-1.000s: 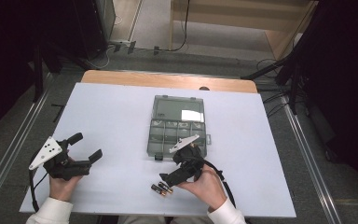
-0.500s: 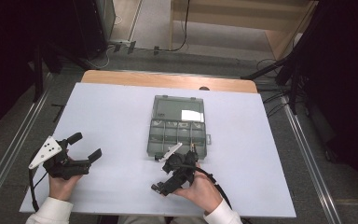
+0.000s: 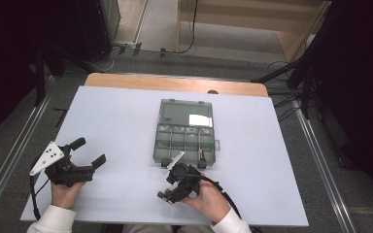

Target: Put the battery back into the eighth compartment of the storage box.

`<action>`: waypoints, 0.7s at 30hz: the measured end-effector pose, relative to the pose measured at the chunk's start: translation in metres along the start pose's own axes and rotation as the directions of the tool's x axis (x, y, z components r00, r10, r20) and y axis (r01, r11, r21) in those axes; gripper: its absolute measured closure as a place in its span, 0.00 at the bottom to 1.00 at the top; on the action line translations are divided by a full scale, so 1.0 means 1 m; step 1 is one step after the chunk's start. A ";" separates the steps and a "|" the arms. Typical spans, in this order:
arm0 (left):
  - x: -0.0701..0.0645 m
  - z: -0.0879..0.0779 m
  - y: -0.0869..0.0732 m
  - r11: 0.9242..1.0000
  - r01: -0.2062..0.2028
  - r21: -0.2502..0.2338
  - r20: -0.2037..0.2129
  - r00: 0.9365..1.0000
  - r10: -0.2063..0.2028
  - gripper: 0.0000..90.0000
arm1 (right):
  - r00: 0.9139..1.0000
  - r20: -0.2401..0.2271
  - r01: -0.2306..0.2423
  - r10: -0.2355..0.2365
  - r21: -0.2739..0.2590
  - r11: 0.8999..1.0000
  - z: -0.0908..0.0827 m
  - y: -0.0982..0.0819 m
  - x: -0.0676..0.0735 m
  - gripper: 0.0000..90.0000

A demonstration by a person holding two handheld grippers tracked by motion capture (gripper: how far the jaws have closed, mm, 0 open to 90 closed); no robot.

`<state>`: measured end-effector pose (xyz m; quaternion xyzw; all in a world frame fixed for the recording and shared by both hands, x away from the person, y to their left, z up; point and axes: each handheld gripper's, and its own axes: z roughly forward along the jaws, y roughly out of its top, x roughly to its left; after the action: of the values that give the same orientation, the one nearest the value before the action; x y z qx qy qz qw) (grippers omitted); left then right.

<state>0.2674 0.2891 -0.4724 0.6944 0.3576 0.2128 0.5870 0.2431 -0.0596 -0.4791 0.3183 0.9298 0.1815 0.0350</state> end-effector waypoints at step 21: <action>0.000 0.001 0.000 1.000 0.003 0.001 0.007 1.000 -0.003 0.00 | 0.999 -0.038 0.022 -0.019 0.089 0.996 0.000 0.003 0.009 0.86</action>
<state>0.2679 0.2881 -0.4730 0.6948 0.3567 0.2095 0.5883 0.2375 -0.0520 -0.4779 0.3065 0.9407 0.1452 0.0055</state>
